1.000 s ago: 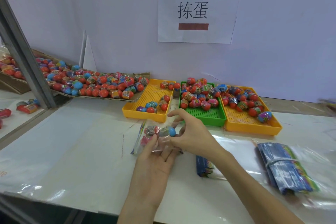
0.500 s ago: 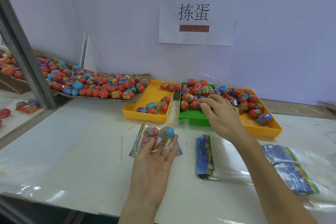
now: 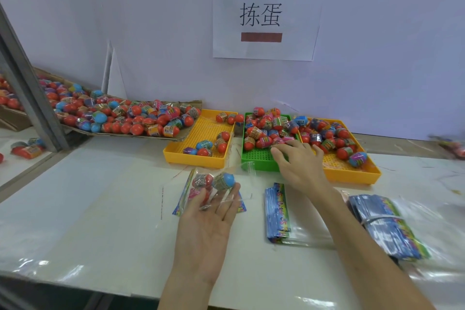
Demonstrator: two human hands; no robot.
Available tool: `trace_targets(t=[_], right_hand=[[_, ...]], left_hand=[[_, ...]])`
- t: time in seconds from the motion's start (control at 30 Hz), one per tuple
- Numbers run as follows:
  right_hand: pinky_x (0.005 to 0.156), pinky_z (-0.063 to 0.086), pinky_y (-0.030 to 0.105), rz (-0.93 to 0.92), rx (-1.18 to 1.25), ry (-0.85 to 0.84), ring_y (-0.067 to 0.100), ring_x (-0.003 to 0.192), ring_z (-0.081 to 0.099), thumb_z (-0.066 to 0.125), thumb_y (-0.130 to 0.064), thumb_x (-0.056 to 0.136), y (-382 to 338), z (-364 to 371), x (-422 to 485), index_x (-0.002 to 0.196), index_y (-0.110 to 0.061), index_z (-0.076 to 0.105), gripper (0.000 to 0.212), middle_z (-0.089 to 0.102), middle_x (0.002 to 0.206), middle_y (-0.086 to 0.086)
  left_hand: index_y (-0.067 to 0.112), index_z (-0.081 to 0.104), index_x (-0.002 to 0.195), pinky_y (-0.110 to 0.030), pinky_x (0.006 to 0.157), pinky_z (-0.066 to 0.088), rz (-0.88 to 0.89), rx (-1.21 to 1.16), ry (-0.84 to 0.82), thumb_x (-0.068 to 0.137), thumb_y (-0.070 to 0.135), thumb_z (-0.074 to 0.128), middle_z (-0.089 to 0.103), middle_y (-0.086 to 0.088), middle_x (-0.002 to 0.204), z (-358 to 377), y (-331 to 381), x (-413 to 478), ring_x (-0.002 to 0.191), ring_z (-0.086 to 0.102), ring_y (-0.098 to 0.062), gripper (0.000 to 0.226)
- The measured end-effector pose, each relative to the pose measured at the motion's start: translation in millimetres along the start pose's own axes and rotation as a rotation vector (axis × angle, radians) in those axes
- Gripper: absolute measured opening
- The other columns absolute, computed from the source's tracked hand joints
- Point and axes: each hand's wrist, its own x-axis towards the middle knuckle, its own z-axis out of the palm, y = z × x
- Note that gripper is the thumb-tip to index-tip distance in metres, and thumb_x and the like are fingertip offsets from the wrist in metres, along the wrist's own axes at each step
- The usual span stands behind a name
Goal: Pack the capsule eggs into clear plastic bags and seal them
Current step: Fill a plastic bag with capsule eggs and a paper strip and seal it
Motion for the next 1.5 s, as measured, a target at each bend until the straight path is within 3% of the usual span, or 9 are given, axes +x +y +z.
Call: trace_targets(t=[0.13, 0.23, 0.63, 0.83, 0.97, 1.13, 1.27, 1.4, 1.5], right_hand=[[0.101, 0.045, 0.038, -0.159, 0.639, -0.039, 0.008, 0.115, 0.059, 0.058, -0.034, 0.100, -11.7, -28.3, -13.2, 0.103, -0.034, 0.077, 0.019, 0.069, 0.115, -0.011], [0.092, 0.047, 0.030, -0.286, 0.853, -0.229, 0.005, 0.105, 0.066, 0.064, -0.045, 0.087, -31.1, -48.6, -25.6, 0.081, -0.033, 0.080, 0.021, 0.075, 0.103, -0.011], [0.089, 0.050, 0.035, -0.413, 0.613, -0.457, 0.009, 0.097, 0.066, 0.076, -0.024, 0.089, -63.4, -41.2, -46.0, 0.088, -0.022, 0.082, 0.006, 0.074, 0.101, -0.014], [0.100, 0.047, 0.035, -0.457, 0.650, -0.542, 0.007, 0.106, 0.067, 0.072, -0.027, 0.092, -67.7, -41.4, -48.9, 0.099, -0.028, 0.081, 0.012, 0.076, 0.103, -0.016], [0.092, 0.055, 0.026, -0.470, 0.720, -0.430, 0.008, 0.100, 0.071, 0.071, -0.014, 0.093, -66.2, -36.2, -44.8, 0.104, -0.021, 0.079, 0.015, 0.077, 0.102, -0.012], [0.080, 0.058, 0.025, -0.450, 0.709, -0.286, 0.008, 0.082, 0.072, 0.080, -0.003, 0.081, -71.0, -17.2, -47.8, 0.087, -0.013, 0.077, 0.012, 0.076, 0.084, -0.007], [0.073, 0.054, 0.023, -0.485, 0.705, -0.198, 0.010, 0.076, 0.067, 0.081, -0.008, 0.078, -78.9, -5.4, -54.7, 0.080, -0.016, 0.075, 0.010, 0.072, 0.077, -0.010], [0.078, 0.042, 0.037, -0.496, 0.524, 0.001, 0.004, 0.080, 0.050, 0.086, -0.023, 0.075, -83.8, 0.6, -58.6, 0.077, -0.024, 0.069, 0.018, 0.060, 0.081, -0.013], [0.083, 0.042, 0.033, -0.449, 0.539, 0.064, 0.008, 0.092, 0.047, 0.089, -0.023, 0.070, -82.0, -2.4, -54.7, 0.084, -0.025, 0.057, 0.034, 0.049, 0.096, -0.009]], left_hand=[[0.005, 0.058, 0.131, -0.049, 0.107, 0.043, 0.007, -0.025, -0.022, 0.105, 0.020, 0.044, 0.067, -0.022, 0.129, -1.2, 0.7, -0.5, 0.117, 0.067, -0.039, 0.033], [0.004, 0.058, 0.130, -0.050, 0.103, 0.046, 0.061, -0.050, 0.002, 0.103, 0.020, 0.046, 0.067, -0.021, 0.129, -2.0, 2.2, 0.7, 0.115, 0.067, -0.041, 0.033], [0.000, 0.062, 0.130, -0.045, 0.100, 0.048, 0.117, 0.037, -0.012, 0.106, 0.023, 0.043, 0.068, -0.021, 0.128, -3.5, 1.1, 0.2, 0.118, 0.067, -0.034, 0.038], [0.012, 0.082, 0.082, -0.041, 0.094, 0.052, 0.158, 0.076, 0.035, 0.098, 0.021, 0.052, 0.075, -0.017, 0.101, -2.6, 0.3, 0.6, 0.094, 0.073, -0.027, 0.035], [0.009, 0.079, 0.092, -0.043, 0.093, 0.051, 0.166, 0.046, 0.034, 0.102, 0.017, 0.049, 0.075, -0.018, 0.106, -3.0, -0.4, 3.0, 0.091, 0.075, -0.024, 0.032], [0.002, 0.072, 0.113, -0.043, 0.097, 0.050, 0.147, 0.090, 0.010, 0.102, 0.011, 0.049, 0.072, -0.022, 0.117, -4.6, -2.1, 2.3, 0.108, 0.072, -0.030, 0.027], [0.004, 0.080, 0.098, -0.040, 0.093, 0.054, 0.123, 0.089, 0.008, 0.102, 0.011, 0.048, 0.072, -0.022, 0.115, -3.5, -0.7, 0.5, 0.114, 0.069, -0.032, 0.033], [0.001, 0.068, 0.120, -0.033, 0.080, 0.062, 0.109, 0.047, -0.009, 0.101, 0.008, 0.049, 0.074, -0.018, 0.112, -1.3, -0.8, 0.9, 0.099, 0.074, -0.024, 0.029], [0.001, 0.064, 0.126, -0.038, 0.088, 0.060, 0.091, 0.043, -0.011, 0.095, 0.011, 0.053, 0.072, -0.019, 0.120, -0.8, -0.9, 1.2, 0.107, 0.072, -0.025, 0.034]])
